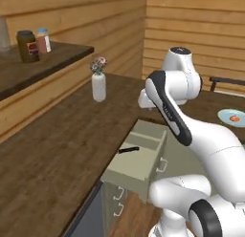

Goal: Pick up the knife from the drawer and place it on the cutting board. Then place the meat from the plate to the cutting board.

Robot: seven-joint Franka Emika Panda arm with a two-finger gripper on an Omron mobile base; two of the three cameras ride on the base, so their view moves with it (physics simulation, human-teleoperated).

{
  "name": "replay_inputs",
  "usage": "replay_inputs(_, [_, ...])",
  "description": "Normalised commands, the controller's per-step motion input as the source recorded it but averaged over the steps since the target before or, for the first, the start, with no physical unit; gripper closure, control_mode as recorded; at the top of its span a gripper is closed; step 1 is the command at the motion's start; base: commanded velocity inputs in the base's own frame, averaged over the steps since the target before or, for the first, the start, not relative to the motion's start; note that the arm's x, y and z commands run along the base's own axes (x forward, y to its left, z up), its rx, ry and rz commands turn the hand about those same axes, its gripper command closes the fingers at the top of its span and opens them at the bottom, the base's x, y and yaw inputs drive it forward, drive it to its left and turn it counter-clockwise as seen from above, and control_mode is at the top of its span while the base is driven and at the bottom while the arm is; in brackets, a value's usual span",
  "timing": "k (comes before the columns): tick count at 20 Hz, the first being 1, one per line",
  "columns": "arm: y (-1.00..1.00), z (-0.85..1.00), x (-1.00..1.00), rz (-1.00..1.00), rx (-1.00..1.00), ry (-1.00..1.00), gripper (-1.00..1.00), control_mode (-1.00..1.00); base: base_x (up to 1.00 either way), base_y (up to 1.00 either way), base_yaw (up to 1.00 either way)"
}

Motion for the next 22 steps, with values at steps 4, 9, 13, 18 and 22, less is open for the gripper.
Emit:
replay_inputs(4, [0.00,0.00,0.00,0.00,0.00,0.00,-1.00,1.00,-0.16,-0.27,-0.56])
replay_inputs(9, [0.00,0.00,0.00,0.00,0.00,0.00,-1.00,1.00,-0.02,-0.45,-0.40])
replay_inputs(13, [0.00,0.00,0.00,0.00,0.00,0.00,-1.00,1.00,0.05,-0.44,-0.27])
replay_inputs(18, [0.00,0.00,0.00,0.00,0.00,0.00,-1.00,1.00,0.35,-0.40,-0.26])
replay_inputs(22, [0.00,0.00,0.00,0.00,0.00,0.00,-1.00,1.00,0.44,-0.29,-0.27])
